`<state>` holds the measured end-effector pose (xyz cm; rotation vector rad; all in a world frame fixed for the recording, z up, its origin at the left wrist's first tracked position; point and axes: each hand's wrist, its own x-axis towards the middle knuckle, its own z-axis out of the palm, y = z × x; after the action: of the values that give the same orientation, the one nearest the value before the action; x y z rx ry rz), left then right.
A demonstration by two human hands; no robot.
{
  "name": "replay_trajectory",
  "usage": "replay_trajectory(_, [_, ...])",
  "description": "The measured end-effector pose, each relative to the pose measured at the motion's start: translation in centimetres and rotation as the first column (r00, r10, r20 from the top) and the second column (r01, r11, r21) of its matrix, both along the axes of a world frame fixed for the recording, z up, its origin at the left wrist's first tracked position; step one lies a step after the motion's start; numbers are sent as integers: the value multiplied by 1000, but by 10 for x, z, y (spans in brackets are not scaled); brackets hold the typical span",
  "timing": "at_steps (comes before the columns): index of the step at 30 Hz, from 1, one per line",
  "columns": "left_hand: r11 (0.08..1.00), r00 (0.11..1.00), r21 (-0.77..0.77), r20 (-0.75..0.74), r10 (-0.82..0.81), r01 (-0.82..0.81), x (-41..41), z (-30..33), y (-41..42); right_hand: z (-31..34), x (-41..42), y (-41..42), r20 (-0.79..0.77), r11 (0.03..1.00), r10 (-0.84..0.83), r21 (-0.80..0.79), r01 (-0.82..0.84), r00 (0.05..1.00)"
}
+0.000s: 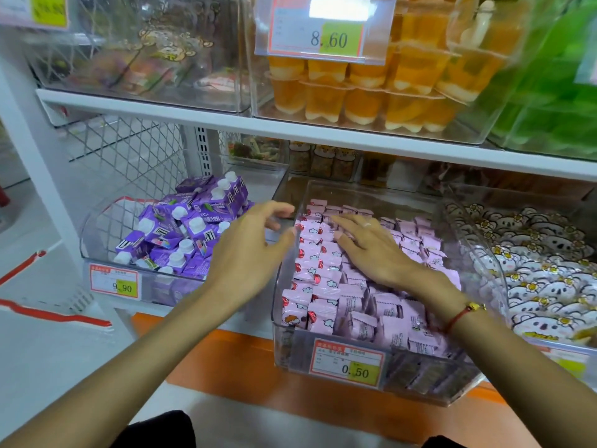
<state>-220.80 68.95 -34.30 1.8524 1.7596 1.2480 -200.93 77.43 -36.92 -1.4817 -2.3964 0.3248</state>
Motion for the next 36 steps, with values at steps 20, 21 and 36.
replay_trajectory(20, [958,716,-264,-648,-262,111,51,14,144,10,21,2,43,962,35,-273,-22,998])
replay_trajectory(21, [963,716,-245,-652,-251,114,50,13,144,14,22,2,13,952,48,-303,-41,999])
replay_trajectory(36, [994,868,85,496,23,-75,50,27,76,42,20,-22,-400,989,-57,-149,-3,915])
